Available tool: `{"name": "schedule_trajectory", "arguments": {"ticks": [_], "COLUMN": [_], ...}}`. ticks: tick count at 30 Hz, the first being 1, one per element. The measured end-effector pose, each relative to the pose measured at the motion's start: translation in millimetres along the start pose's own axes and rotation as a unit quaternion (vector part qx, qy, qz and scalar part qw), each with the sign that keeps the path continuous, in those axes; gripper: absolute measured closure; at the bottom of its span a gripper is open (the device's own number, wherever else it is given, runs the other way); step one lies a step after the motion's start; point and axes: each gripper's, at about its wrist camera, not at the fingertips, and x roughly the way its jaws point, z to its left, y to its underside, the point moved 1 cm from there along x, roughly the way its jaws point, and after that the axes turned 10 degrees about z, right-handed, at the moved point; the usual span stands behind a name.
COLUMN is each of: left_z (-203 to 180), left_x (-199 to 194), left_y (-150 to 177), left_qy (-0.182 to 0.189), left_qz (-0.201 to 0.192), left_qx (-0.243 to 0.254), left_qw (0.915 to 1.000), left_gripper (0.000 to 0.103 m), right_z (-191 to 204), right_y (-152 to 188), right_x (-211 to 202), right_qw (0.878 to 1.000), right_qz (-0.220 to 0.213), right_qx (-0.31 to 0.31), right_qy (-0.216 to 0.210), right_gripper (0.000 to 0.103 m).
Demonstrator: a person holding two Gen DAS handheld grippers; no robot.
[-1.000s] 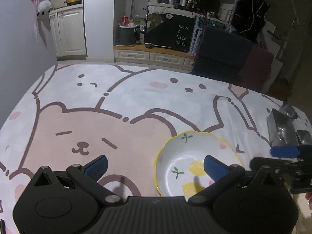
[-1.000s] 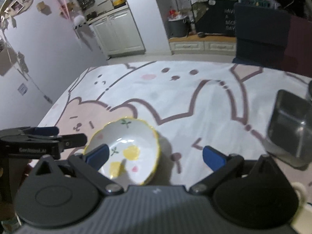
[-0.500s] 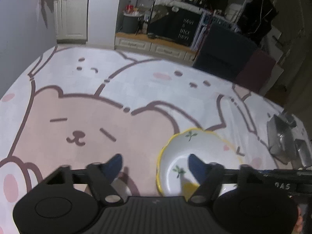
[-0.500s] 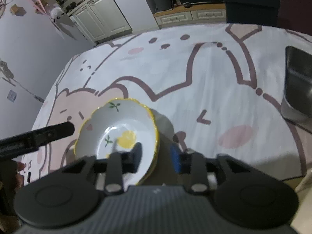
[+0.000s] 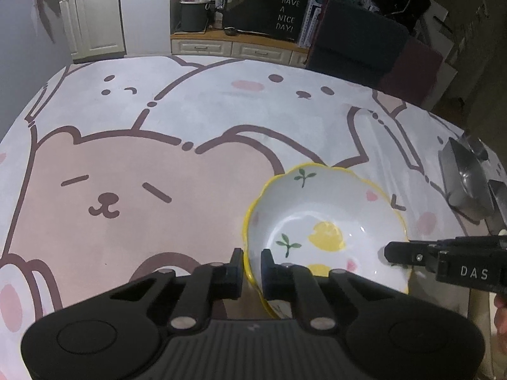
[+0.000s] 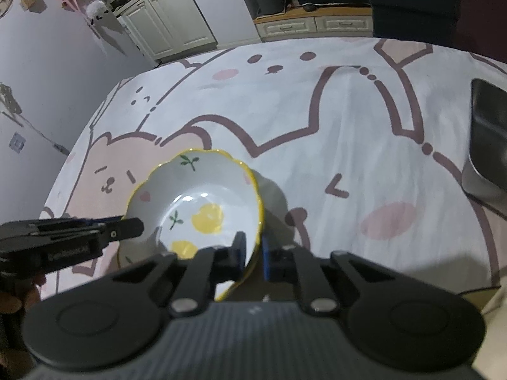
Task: Organize plates and bowls
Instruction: 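Close both grippers on the rim of the floral bowl, then lift the floral bowl with both grippers and carry it to the cream bowl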
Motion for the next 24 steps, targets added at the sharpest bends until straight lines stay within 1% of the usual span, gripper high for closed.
{"name": "schedule_trajectory", "arguments": {"ticks": [1, 7, 10, 14, 20, 24], "left_z": [-0.2, 0.8, -2.2, -3.8, -6.8, -7.9], "left_x": [2.6, 8.4, 9.1, 7.0, -3.9, -6.3], "left_y": [0.5, 0.2, 0.6, 2.0, 2.6, 3.0], "left_qy": [-0.002, 0.000, -0.007, -0.010, -0.012, -0.013], "left_qz": [0.003, 0.000, -0.002, -0.006, -0.025, -0.026], "left_qx": [0.001, -0.011, -0.007, 0.000, 0.005, 0.009], "left_qw": [1.0000, 0.9999, 0.9999, 0.9999, 0.9996, 0.9995], "left_gripper": [0.092, 0.091, 0.091, 0.092, 0.092, 0.093], "right_z": [-0.3, 2.2, 7.1, 8.5, 14.9, 15.1], "right_y": [0.1, 0.2, 1.6, 2.7, 4.3, 6.5], "right_x": [1.8, 3.8, 4.8, 6.5, 7.7, 6.1], "right_qw": [1.000, 1.000, 1.000, 1.000, 0.998, 0.999], "right_qz": [0.007, 0.012, 0.007, 0.004, 0.002, 0.002], "right_qx": [0.004, 0.001, -0.007, -0.002, -0.024, -0.028], "right_qy": [-0.001, 0.007, 0.021, 0.027, 0.052, 0.046], "right_gripper": [0.090, 0.090, 0.090, 0.091, 0.091, 0.091]}}
